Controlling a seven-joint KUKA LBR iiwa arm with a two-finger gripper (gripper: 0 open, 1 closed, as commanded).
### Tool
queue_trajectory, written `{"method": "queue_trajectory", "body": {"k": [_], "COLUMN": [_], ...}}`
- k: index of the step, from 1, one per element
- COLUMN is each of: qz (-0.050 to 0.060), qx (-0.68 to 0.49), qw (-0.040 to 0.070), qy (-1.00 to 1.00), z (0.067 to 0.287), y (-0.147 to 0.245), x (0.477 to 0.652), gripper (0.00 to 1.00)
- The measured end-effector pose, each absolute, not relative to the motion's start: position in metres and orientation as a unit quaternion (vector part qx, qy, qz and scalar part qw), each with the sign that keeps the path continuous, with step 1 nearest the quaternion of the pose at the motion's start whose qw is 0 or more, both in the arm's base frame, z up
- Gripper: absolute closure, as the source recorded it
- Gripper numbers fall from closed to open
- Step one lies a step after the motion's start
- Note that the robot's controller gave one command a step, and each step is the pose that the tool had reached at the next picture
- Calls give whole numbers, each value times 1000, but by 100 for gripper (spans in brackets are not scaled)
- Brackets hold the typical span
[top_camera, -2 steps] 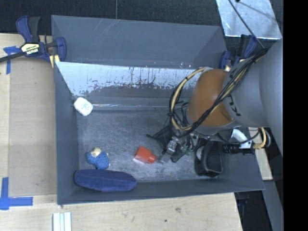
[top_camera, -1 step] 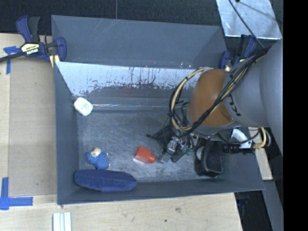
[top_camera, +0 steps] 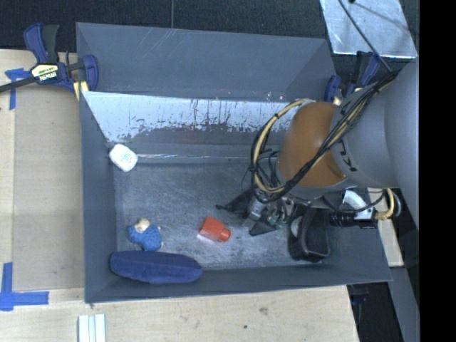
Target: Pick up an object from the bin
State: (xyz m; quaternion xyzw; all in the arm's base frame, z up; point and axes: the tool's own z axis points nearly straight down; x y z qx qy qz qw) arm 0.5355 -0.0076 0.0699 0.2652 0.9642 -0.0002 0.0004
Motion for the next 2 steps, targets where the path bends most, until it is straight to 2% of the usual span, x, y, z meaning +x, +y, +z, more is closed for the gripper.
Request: {"method": "queue_trajectory", "body": {"k": [1, 2], "qz": [1, 1], "qx": [264, 263], "qw": [3, 4], "qy": [965, 965], "z": [95, 133], "y": [-8, -9], "x": [537, 539], "gripper": [100, 100]}}
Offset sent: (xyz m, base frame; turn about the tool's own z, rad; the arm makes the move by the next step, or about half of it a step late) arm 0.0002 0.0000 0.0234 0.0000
